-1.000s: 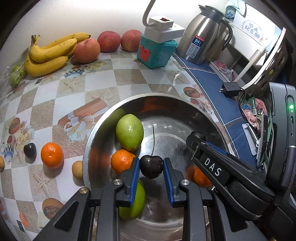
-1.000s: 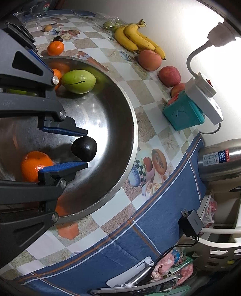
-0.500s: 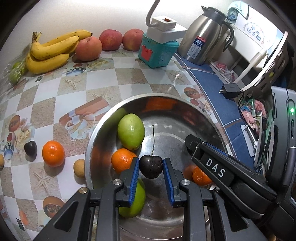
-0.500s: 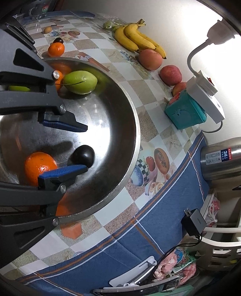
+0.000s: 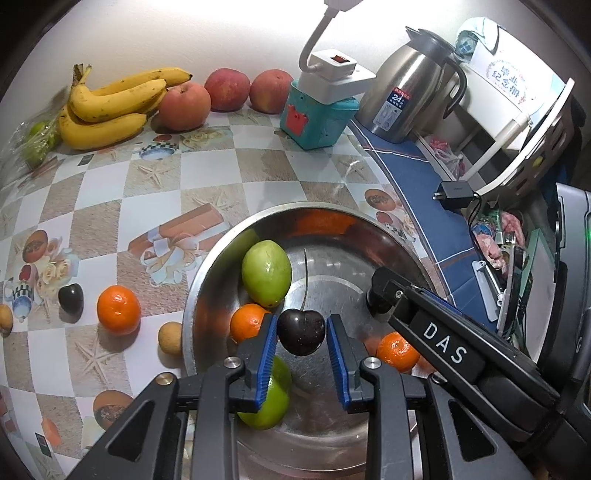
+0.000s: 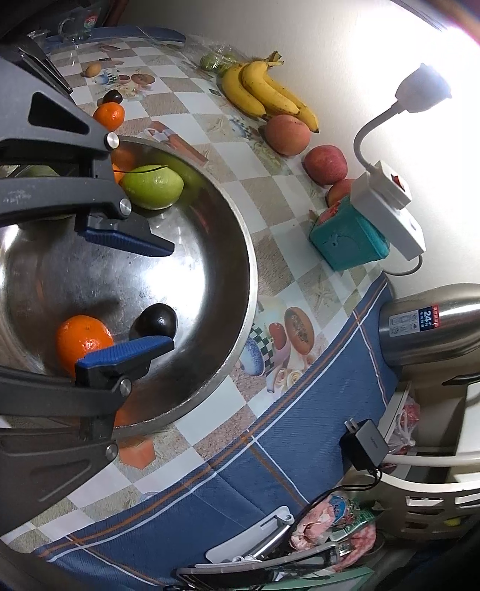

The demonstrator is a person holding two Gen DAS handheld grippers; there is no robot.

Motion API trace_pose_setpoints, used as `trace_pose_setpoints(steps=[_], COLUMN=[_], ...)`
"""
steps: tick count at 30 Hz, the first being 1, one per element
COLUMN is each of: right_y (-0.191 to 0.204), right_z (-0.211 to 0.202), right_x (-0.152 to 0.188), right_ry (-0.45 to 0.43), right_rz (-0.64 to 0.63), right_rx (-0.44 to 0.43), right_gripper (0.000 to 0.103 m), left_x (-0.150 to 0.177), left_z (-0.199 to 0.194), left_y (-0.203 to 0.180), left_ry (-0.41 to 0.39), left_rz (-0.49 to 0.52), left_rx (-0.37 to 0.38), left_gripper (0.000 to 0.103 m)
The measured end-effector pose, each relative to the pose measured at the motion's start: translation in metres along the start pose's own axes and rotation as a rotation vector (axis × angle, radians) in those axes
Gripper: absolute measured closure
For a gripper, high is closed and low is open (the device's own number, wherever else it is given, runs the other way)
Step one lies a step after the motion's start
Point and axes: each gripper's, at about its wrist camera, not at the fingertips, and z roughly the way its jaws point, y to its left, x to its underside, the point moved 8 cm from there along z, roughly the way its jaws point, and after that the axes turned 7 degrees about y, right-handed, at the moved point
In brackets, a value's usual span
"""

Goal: Organize fruits
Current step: 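Open the right tool to drop its plum while the left tool releases its plum into the bowl, then move both open tools back from the bowl toward the fruit pile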

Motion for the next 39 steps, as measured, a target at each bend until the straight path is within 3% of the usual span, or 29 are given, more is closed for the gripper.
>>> trace_pose_setpoints(steps=[2,13,16,39], right_y=[0.0,0.001,0.0,0.002], right_z=[-0.001,-0.003,-0.002,0.008], right_x=[0.0,-0.001,0.0,0.005], right_ry=[-0.003,-0.001,0.001,0.043], right_rz=[0.0,0.008,0.011,-0.008], right_rx=[0.002,-0.018,-0.01,0.008], right_gripper=[0.042,0.038,0.028,0.028], left_x=[0.0,-0.001,-0.001,0.004], left_z=[-0.002,-0.007,-0.01,-0.016], left_y=[0.002,0.016,0.022,0.083], left_ry=[-0.002,-0.001,-0.003,0.016], left_rz=[-0.003,-0.038,-0.052,-0.225], left_rx=[-0.006,-0.031,-0.044,-0.181], left_gripper=[0.061,0.05,0.049,0.039])
